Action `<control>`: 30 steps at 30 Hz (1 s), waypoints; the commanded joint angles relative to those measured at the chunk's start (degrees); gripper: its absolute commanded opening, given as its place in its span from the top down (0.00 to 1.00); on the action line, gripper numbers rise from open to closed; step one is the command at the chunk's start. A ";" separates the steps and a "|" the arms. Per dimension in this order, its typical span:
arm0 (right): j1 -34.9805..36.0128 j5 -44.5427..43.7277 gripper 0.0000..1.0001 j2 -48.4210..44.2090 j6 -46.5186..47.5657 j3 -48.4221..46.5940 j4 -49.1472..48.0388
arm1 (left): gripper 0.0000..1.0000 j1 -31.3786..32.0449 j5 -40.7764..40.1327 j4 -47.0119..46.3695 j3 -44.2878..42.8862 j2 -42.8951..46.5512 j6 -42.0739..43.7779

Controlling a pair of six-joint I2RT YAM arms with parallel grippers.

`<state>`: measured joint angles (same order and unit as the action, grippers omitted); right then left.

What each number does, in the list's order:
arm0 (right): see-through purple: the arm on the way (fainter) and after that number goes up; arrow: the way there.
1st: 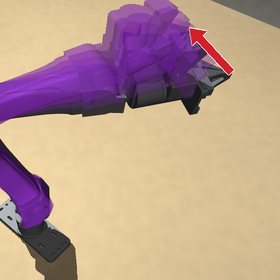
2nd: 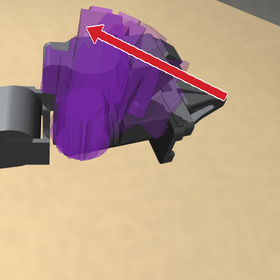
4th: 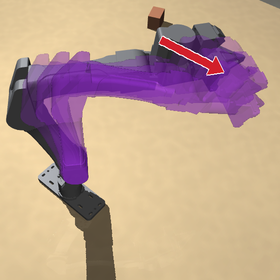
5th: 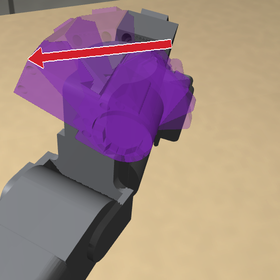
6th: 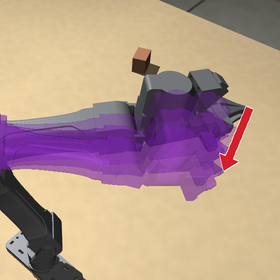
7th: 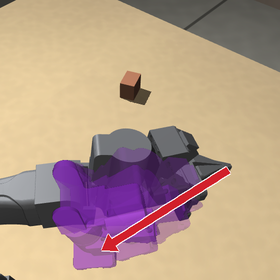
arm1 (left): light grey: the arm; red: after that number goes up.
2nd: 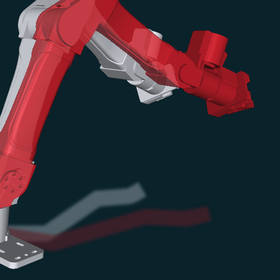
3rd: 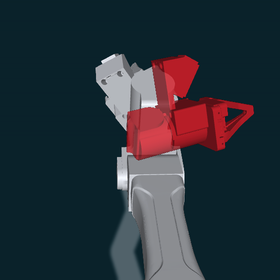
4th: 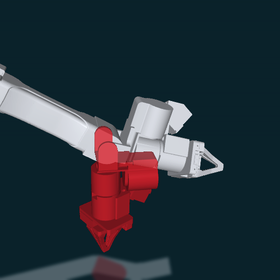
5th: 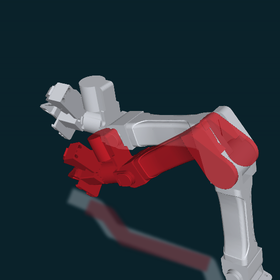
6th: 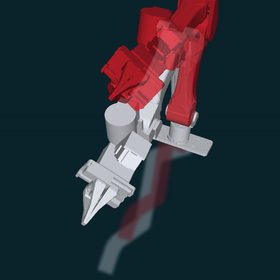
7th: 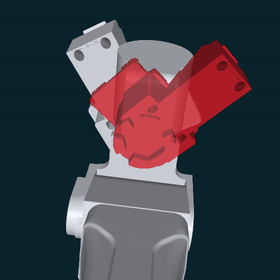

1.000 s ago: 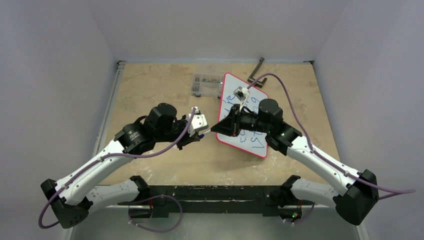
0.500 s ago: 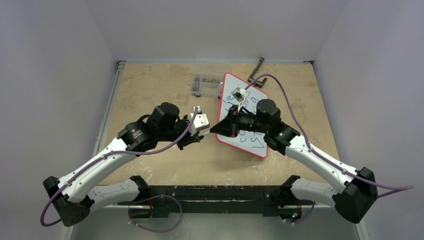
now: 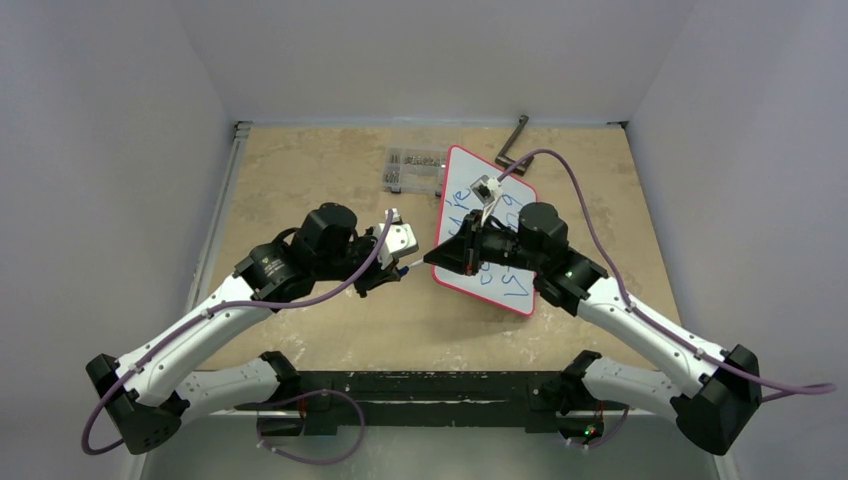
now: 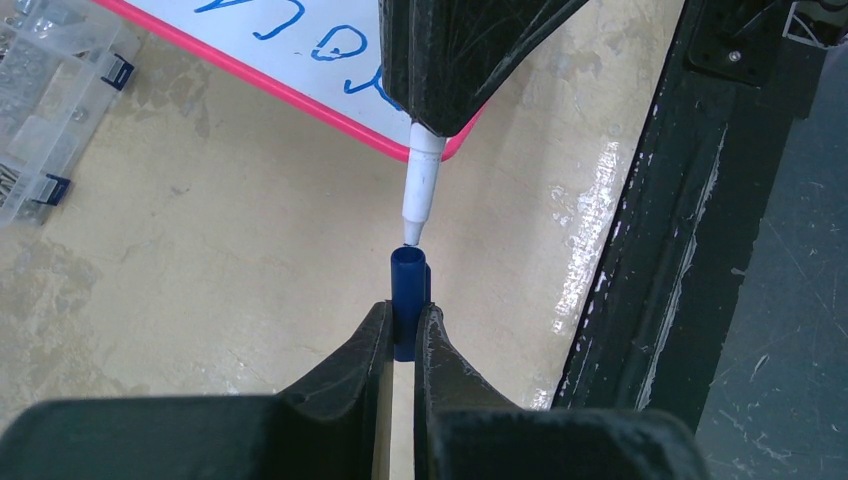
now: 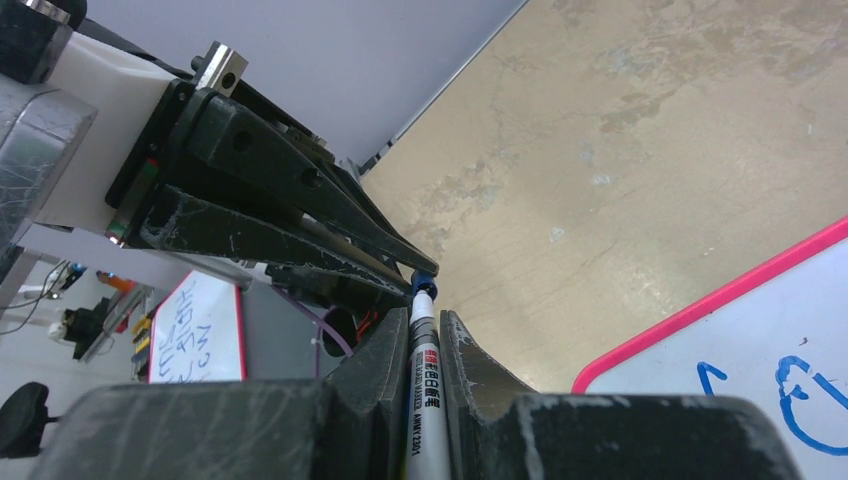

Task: Write a sentence on the whiteboard
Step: Close the whiteboard marker.

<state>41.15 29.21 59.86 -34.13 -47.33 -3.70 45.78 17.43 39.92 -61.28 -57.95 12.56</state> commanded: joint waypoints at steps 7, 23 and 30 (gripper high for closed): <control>0.24 -2.13 1.00 -0.96 0.36 -1.97 -0.80 | 1.00 -0.24 1.04 -2.28 -1.36 1.03 -0.82; 0.32 0.94 1.00 0.17 -0.76 -0.84 -2.91 | 1.00 -0.25 0.72 -2.28 -2.36 -0.20 -1.83; 0.33 1.61 1.00 0.68 -1.12 -0.24 -3.56 | 1.00 -0.23 0.75 -2.53 -2.54 -0.58 -2.15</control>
<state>41.25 29.58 60.03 -34.79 -47.33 -4.34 45.78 17.58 39.90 -61.30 -58.41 11.44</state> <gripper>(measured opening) 0.096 0.053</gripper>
